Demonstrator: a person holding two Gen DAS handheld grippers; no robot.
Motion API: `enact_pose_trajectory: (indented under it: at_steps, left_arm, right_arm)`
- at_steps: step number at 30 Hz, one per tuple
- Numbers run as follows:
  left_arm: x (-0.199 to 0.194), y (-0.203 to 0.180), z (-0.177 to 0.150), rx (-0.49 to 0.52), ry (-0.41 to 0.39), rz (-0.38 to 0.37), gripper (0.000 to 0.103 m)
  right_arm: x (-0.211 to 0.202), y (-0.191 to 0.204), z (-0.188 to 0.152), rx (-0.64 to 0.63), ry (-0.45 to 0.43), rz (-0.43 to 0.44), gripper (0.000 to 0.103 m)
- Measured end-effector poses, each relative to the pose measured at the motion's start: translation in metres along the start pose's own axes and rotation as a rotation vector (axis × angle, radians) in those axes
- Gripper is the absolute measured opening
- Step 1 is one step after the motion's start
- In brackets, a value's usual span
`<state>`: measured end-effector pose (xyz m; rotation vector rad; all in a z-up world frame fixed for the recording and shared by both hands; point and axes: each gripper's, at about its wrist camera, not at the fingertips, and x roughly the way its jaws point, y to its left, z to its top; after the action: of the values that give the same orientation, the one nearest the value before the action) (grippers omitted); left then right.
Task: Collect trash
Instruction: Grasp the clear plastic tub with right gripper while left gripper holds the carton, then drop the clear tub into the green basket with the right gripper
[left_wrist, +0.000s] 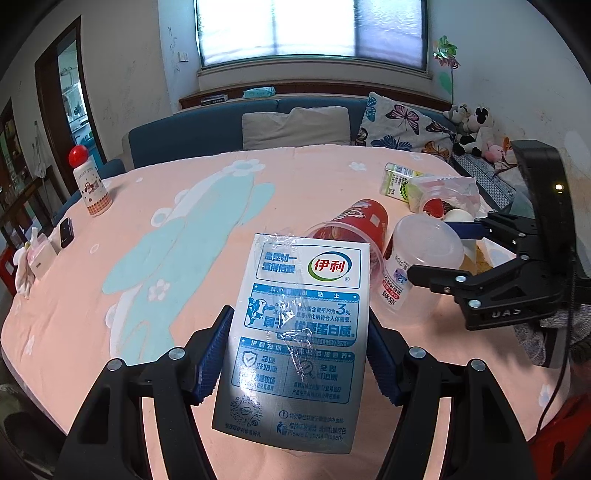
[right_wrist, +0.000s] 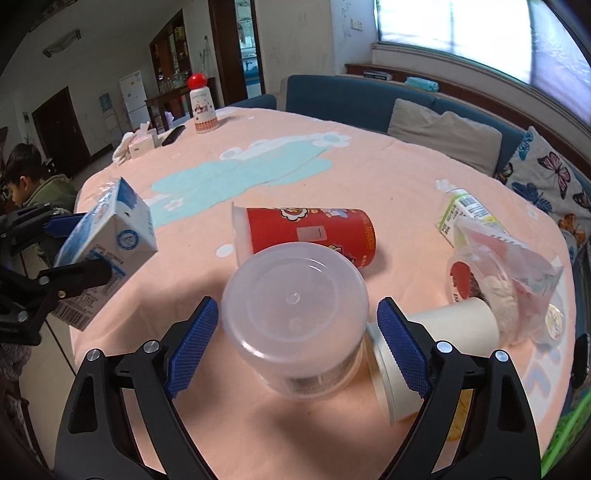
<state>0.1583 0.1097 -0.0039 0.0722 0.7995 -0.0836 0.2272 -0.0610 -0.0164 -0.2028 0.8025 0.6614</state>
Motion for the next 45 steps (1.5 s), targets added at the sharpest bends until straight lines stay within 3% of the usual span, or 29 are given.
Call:
enact_pose_trajectory:
  at_steps: [4, 6, 10, 22, 41, 45]
  left_arm:
    - [0.002, 0.000, 0.001, -0.002, 0.004, -0.001, 0.065]
    - [0.002, -0.001, 0.001, -0.002, 0.005, -0.002, 0.065]
    - [0.002, -0.001, 0.002, -0.003, 0.004, -0.002, 0.065]
    - [-0.012, -0.019, 0.006, 0.021, -0.029, -0.026, 0.065]
    - [-0.013, -0.134, 0.034, 0.164, -0.058, -0.182, 0.065]
    - [-0.012, -0.159, 0.039, 0.202, -0.053, -0.211, 0.065]
  right_arm:
    - [0.007, 0.000, -0.001, 0.008, 0.019, 0.011, 0.086]
    - [0.009, 0.001, -0.002, 0.006, 0.024, 0.009, 0.079]
    - [0.005, 0.003, -0.004, 0.005, 0.017, 0.005, 0.078]
    - [-0.049, -0.004, -0.022, 0.073, -0.057, 0.044, 0.078]
    - [-0.173, -0.067, -0.100, 0.241, -0.168, -0.069, 0.078]
    - [-0.197, -0.082, -0.116, 0.261, -0.190, -0.135, 0.078]
